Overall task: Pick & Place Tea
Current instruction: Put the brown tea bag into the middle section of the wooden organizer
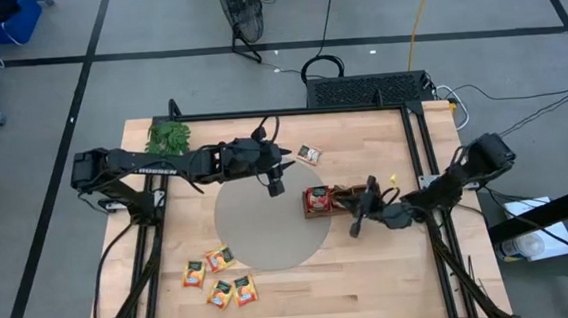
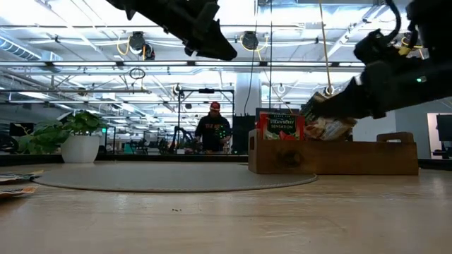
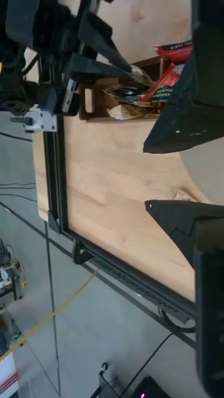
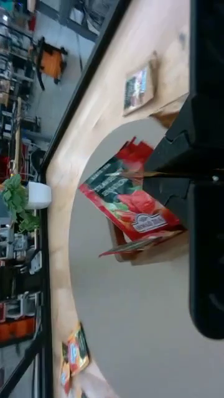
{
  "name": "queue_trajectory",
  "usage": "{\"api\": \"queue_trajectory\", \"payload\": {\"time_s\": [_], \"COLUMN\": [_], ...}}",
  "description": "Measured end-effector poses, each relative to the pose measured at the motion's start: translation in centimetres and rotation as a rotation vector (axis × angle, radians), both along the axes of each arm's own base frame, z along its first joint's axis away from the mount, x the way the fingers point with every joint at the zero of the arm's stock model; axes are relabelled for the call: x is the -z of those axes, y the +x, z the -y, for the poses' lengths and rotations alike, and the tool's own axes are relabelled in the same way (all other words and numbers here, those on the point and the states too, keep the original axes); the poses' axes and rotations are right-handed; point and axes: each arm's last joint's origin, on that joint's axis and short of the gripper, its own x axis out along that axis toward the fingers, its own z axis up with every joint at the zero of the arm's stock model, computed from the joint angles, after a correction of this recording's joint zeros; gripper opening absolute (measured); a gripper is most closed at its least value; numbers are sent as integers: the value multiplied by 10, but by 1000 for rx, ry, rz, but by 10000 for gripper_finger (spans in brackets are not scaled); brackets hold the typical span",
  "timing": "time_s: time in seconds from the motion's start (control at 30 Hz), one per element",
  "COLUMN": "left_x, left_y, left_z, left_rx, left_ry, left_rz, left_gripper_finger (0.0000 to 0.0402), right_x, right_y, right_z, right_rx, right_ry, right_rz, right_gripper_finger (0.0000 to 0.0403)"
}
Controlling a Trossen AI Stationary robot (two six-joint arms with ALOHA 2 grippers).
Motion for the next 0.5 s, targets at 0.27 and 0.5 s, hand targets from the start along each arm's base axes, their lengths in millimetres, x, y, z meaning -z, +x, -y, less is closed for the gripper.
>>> {"api": "queue_trajectory", "payload": {"time_s": [0.27,0.5], "left_x": [2,2], "left_y": [-1,-1], "left_z": [0,0], "left_rx": [-3,-4], "left_ry": [-6,-3], "left_rz": [-23,-24], "left_gripper_finger": [136,136], "right_x": [4,3], "right_y": [8,7], "right_z": [-3,0], "right_rx": [-4,101], "right_ry": [-69,-131], "right_rz": [-48,-58], "right_gripper_finger": [8,74]}}
